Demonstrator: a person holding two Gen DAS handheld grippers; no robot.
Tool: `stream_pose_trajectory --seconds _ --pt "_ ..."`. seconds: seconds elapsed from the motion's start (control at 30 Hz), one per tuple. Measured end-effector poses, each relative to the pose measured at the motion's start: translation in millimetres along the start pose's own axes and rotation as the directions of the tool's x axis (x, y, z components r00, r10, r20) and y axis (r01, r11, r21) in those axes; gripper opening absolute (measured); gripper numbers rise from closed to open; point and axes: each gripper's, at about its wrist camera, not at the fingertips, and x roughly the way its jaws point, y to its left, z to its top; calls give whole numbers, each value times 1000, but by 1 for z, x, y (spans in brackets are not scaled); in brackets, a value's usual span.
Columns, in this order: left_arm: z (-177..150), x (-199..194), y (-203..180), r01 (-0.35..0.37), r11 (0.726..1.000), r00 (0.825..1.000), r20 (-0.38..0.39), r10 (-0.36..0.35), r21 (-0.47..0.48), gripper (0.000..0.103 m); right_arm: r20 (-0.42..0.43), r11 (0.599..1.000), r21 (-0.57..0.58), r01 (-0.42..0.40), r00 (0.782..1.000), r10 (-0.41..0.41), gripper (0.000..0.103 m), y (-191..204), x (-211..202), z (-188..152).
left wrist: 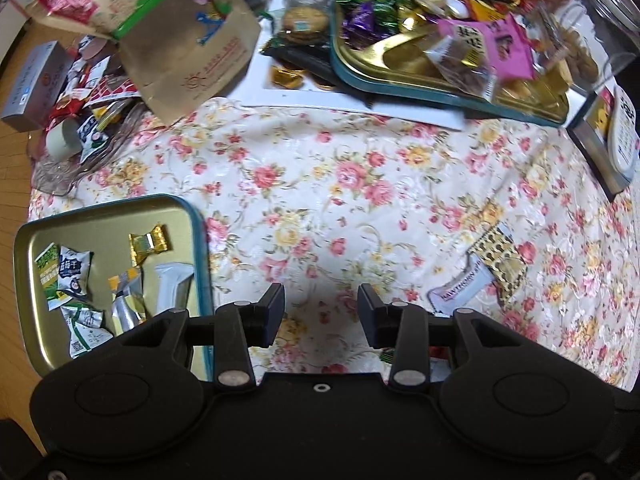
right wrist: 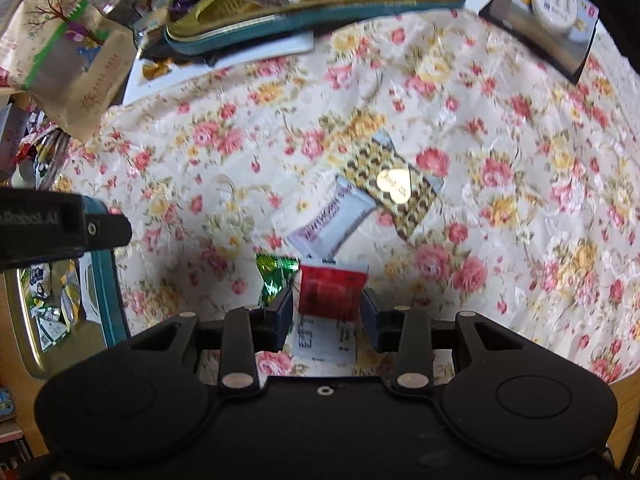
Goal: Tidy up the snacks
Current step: 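Grasp the red packet with the right tool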
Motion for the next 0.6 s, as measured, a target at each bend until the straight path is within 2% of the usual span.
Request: stream_pose_trajectory --seconds 0.47,0.6 --pt "0 -1 -9 11 1000 1000 3 -11 13 49 -23 999 51 8 1000 -7 41 4 31 -15" --pt "0 -2 -5 12 1000 1000 5 -12 4 49 -10 999 32 40 999 -40 42 11 36 -17"
